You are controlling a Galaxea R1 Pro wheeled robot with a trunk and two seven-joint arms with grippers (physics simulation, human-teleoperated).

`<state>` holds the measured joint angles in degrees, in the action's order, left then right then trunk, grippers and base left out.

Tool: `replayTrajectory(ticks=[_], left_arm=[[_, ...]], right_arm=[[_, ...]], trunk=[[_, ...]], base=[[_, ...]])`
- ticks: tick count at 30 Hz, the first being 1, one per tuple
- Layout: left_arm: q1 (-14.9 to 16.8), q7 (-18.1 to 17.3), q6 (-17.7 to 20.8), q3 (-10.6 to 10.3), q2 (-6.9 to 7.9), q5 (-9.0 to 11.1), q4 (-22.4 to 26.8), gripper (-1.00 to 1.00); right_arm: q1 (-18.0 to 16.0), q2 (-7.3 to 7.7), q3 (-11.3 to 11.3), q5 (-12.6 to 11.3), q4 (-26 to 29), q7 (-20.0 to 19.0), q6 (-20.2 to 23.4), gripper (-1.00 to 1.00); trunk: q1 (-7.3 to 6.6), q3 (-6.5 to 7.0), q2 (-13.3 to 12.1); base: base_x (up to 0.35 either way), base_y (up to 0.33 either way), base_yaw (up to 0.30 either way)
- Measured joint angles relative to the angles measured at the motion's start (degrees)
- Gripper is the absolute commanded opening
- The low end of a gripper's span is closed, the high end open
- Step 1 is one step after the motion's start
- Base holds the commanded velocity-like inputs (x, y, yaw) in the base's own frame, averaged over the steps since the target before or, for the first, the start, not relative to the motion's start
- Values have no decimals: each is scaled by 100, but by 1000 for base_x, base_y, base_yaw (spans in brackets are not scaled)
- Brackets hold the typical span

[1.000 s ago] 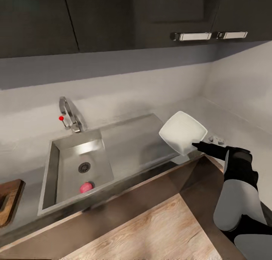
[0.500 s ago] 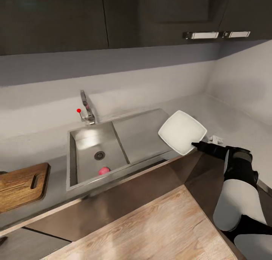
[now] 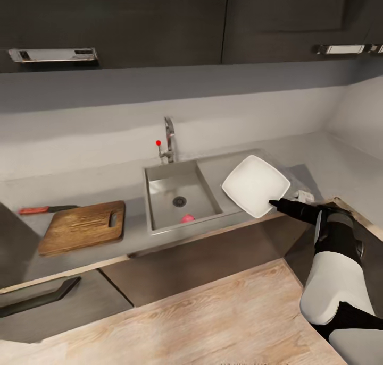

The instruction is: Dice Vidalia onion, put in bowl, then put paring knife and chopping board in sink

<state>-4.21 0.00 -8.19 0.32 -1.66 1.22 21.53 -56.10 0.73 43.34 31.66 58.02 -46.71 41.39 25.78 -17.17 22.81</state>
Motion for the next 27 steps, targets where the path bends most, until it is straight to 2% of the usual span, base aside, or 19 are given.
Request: replayTrajectory(ticks=[18, 22, 27], left_arm=[[0, 0, -14, 5, 8, -2, 64, 100], [0, 6, -327, -4, 32, -1, 282, 100], [-5, 19, -938, -7, 59, 2, 423, 100]], right_arm=[[-4, 0, 0, -3, 0, 2, 1, -100], [-1, 0, 0, -2, 0, 0, 1, -100], [-2, 0, 0, -3, 0, 2, 1, -100]], trunk=[[0, 45, 0], [-1, 69, 0], [-1, 99, 1]], base=[[-246, 234, 268], [-223, 239, 240], [-156, 216, 239]])
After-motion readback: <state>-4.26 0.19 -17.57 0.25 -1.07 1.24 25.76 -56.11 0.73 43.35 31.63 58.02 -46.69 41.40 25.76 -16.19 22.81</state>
